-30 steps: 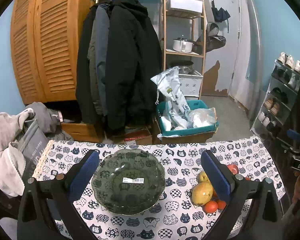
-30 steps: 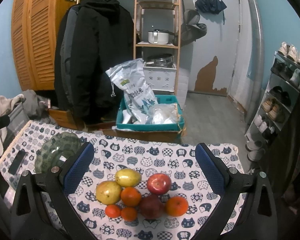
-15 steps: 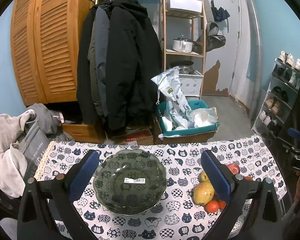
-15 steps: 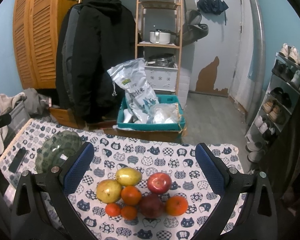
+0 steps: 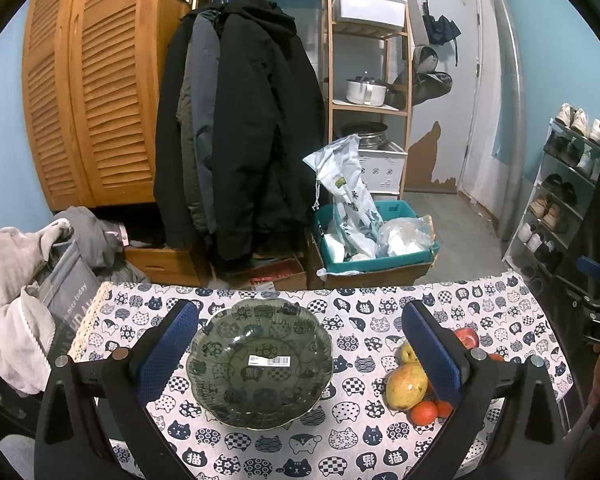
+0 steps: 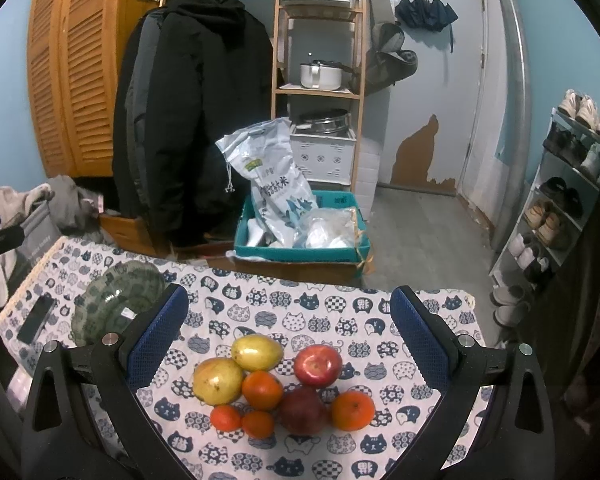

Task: Organize fruits

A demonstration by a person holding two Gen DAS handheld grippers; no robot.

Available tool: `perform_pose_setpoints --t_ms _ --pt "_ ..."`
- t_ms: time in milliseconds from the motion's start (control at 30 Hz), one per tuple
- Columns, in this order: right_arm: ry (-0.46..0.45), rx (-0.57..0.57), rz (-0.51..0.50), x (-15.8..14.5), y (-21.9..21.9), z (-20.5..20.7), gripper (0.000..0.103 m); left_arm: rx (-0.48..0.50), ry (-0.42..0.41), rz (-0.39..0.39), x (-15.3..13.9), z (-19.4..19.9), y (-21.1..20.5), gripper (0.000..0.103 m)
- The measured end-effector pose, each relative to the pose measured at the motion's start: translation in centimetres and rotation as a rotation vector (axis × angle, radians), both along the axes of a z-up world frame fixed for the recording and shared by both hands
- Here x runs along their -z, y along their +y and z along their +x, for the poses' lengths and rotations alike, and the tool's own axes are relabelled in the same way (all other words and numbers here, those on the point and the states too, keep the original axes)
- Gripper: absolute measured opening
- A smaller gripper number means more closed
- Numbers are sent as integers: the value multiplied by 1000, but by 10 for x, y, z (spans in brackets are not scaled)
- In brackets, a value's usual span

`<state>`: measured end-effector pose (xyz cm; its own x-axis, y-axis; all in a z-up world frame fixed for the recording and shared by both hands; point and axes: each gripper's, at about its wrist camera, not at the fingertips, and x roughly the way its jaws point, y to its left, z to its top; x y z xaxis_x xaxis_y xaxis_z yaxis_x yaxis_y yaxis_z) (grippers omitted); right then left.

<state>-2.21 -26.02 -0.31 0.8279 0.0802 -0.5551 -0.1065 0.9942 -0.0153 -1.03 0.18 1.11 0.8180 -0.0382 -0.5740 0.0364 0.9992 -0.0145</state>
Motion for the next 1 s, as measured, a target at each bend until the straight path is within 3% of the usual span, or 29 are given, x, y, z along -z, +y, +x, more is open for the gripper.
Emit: perform_pose_setpoints --t_ms 1000 --pt "-3 -2 -2 -1 2 -1 100 0 -1 -1 1 -3 1 103"
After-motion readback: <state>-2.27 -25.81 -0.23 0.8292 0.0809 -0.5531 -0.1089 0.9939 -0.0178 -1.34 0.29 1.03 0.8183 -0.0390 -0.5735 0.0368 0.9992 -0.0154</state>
